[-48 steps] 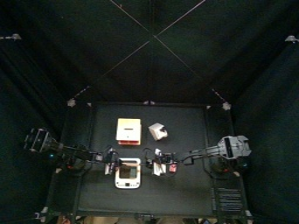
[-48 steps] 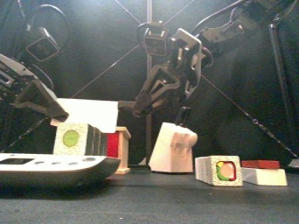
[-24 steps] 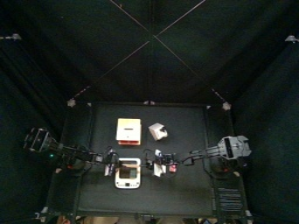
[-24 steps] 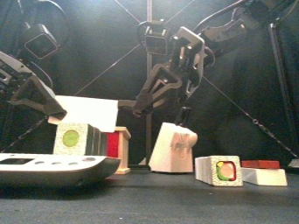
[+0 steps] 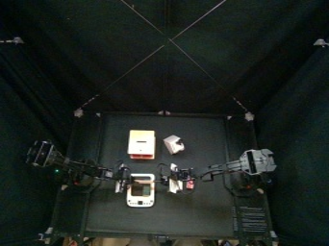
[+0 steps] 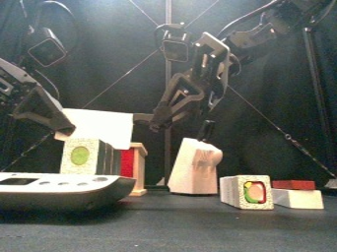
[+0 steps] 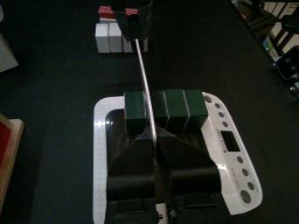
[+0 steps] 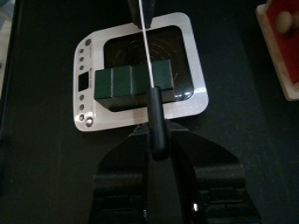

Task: Cut sushi roll

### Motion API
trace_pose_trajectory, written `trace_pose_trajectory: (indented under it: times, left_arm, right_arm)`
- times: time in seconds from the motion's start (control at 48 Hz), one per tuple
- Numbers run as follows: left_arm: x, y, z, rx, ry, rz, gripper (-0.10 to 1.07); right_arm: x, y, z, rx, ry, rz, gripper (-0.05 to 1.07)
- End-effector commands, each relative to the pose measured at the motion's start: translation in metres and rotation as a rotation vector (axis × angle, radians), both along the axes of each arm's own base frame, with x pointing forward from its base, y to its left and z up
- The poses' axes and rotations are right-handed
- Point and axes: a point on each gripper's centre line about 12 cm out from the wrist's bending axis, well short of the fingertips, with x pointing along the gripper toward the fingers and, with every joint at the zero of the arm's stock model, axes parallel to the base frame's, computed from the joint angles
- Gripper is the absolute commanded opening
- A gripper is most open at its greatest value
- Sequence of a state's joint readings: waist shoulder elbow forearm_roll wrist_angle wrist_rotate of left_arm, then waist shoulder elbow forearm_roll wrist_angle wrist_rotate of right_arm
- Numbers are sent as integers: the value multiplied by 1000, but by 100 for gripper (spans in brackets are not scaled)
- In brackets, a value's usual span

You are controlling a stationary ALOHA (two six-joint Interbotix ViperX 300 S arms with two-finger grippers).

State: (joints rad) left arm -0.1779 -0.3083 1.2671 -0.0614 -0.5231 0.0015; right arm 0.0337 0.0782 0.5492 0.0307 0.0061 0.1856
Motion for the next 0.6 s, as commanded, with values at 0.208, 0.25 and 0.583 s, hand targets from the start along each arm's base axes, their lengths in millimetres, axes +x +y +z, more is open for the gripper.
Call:
trace_pose_trajectory:
  times: [0.208, 0.25, 0.583]
  left_arm:
    - [5, 0, 4, 3, -18, -1, 27]
    - [5, 0, 4, 2, -16, 2, 27]
    - [6, -2, 1, 5, -2, -10, 27]
  right_arm:
    - [4, -12, 25, 1, -69, -29, 52]
    - [3, -12, 23, 2, -63, -30, 52]
    - [3, -7, 23, 7, -64, -21, 52]
